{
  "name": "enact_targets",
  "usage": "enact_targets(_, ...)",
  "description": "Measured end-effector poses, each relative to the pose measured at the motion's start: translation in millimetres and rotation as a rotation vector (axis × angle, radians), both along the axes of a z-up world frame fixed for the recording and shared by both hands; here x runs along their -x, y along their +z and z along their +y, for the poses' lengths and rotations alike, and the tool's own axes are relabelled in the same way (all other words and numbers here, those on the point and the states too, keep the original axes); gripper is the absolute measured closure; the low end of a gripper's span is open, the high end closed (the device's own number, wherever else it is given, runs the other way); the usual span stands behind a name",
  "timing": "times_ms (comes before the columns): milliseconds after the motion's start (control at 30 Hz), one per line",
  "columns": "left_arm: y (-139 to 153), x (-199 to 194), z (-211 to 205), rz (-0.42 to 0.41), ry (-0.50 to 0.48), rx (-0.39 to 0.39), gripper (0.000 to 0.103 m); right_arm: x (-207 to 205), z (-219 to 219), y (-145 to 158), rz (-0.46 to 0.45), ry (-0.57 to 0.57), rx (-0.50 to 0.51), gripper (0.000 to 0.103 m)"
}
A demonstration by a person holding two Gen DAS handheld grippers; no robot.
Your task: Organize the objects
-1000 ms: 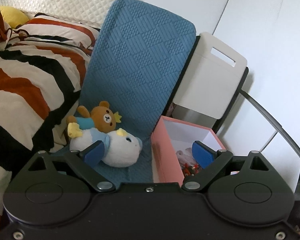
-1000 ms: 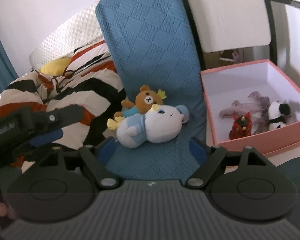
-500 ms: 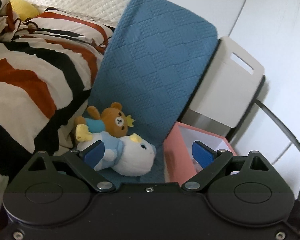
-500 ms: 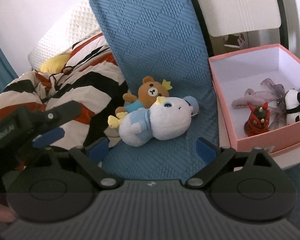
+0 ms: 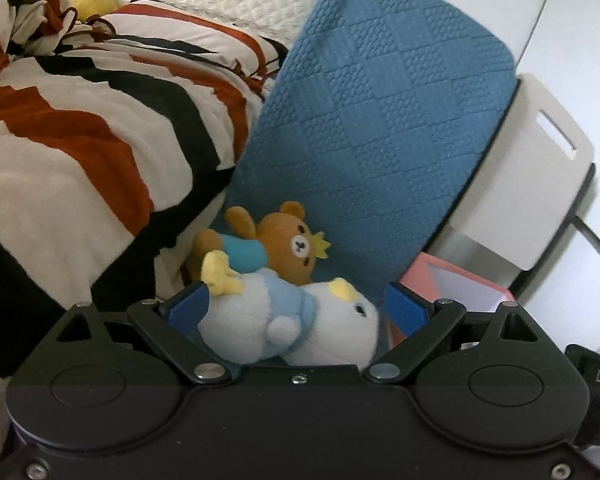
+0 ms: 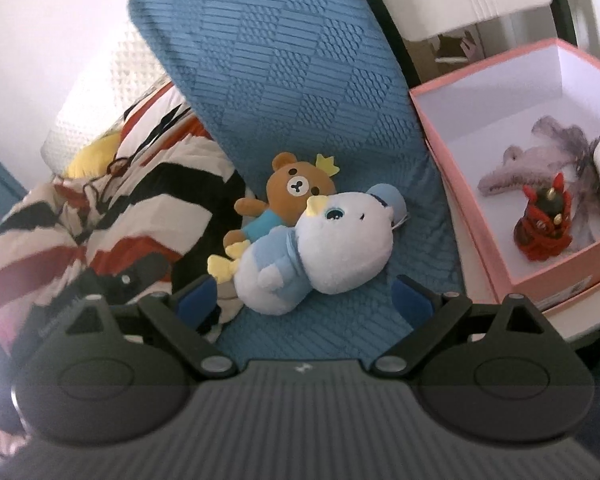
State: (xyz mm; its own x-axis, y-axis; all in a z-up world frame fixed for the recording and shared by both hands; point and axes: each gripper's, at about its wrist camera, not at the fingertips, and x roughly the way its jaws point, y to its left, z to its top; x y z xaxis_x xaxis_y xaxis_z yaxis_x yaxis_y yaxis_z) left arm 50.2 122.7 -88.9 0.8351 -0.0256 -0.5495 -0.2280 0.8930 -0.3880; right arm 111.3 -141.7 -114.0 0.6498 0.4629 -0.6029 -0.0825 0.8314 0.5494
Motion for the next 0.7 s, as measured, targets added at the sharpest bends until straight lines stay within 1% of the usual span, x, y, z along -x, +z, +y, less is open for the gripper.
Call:
enact_targets(133,-12,-18,7,0.011,0.004,0.006,0.009,-12,5,-14,0.040,-0.034,-0.033,0.008)
enact_targets(233,-22,-32,11,0.023,0.012,-0.003,0.009,-22,6,-26,0.088,-0.070,-0.072,0.008)
enact_targets(333,-35,-43,16,0.038,0.023,0.012,0.009,-32,6,-37,0.120,-0.103,-0.110,0.008)
enact_targets(433,-45,-48,22,0.026,0.044,0.029,0.009,-42,10,-48,0.151,-0.120,-0.134,0.008)
enact_targets(500,-54,-55,26,0.034,0.043,0.046,0.009,-49,11,-55,0.178,-0.132,-0.153,0.008)
enact_targets(567,-62,-61,26,0.041,0.049,0.042,0.009,-56,12,-61,0.204,-0.150,-0.175,0.008)
enact_targets(700,-76,-73,28,0.055,0.036,0.071,0.011,-70,12,-71,0.230,-0.185,-0.229,0.008)
